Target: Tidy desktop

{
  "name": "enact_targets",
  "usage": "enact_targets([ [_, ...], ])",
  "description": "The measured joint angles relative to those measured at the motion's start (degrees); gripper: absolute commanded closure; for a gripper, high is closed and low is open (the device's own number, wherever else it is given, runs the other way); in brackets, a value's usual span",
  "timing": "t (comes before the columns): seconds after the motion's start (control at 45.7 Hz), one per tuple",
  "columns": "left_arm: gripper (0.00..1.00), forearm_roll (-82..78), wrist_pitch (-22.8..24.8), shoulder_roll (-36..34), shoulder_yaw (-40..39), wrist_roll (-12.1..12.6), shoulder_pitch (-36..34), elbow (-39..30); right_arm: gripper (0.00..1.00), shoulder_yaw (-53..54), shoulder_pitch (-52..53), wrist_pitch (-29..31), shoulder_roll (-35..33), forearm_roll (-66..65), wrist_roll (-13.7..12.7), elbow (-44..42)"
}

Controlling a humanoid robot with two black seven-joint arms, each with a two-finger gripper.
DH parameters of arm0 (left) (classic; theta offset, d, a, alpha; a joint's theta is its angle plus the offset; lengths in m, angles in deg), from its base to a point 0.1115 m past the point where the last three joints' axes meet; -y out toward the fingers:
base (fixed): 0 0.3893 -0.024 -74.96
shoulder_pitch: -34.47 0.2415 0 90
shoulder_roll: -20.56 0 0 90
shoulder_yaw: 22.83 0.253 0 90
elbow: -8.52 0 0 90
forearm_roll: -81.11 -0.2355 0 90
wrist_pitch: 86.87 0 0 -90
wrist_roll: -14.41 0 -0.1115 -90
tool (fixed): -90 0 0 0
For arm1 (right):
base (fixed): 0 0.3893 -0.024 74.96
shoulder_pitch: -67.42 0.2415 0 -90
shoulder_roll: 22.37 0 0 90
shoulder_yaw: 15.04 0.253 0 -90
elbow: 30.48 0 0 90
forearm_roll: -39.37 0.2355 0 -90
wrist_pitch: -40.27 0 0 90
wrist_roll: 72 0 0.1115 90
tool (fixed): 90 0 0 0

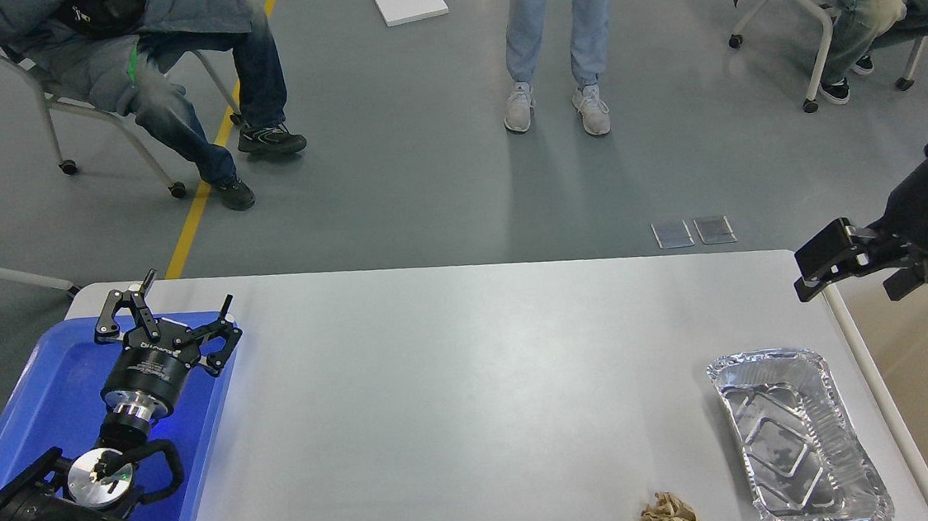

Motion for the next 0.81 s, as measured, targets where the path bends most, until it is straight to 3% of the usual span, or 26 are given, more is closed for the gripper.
enact_targets([
  [0.809, 0.00, 0.0, 0.0, 0.0, 0.0, 0.0, 0.0, 0.0, 0.00, 0.6, -1.0, 0.0, -1.1, -0.1, 0.1, 0.0],
])
